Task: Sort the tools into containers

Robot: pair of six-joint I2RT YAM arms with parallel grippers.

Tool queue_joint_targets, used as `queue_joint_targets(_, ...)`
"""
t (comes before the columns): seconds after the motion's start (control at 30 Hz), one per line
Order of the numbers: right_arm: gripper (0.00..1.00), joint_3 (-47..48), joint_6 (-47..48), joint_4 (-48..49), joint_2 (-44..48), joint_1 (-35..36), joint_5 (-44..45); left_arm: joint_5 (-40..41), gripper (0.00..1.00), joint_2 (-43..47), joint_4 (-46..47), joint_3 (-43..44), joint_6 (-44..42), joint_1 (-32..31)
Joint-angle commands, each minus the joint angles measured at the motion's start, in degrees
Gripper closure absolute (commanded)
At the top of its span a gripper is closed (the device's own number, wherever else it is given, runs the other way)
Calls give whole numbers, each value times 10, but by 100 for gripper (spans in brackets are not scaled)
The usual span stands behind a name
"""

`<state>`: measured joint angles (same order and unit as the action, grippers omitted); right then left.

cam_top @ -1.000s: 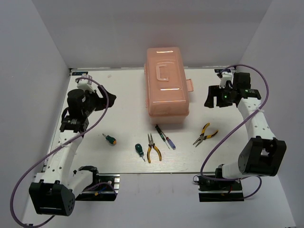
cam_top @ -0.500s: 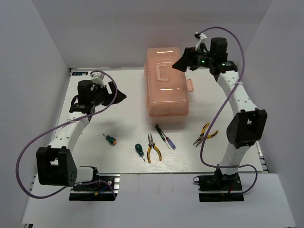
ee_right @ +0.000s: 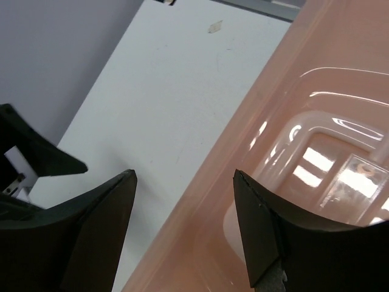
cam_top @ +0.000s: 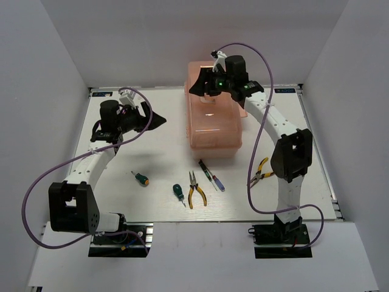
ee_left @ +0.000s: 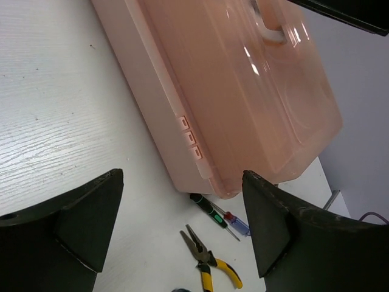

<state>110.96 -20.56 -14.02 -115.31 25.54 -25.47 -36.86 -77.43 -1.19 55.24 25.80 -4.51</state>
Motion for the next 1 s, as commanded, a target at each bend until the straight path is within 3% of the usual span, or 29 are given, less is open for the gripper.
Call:
queue_joint_targets(0.0,30,31,16,-15,6,7,115,-18,11,9,15,22,1,-2)
queue_joint_targets(0.37,31,16,47,-29,18,41,210,-29,11,-2,26,33,1,-2)
queue_joint_targets(0.67,31,-27,25,-45,17,46,235,-39,11,-19,32,60,1,-8)
queue_joint_targets(0.83,31,-44,-10,-52,15,43,219,-44,11,-30,54,79,14,-8)
queue_joint_targets(0.97,32,-58,-57,-29,14,40,148,-51,11,-35,79,90,25,-8)
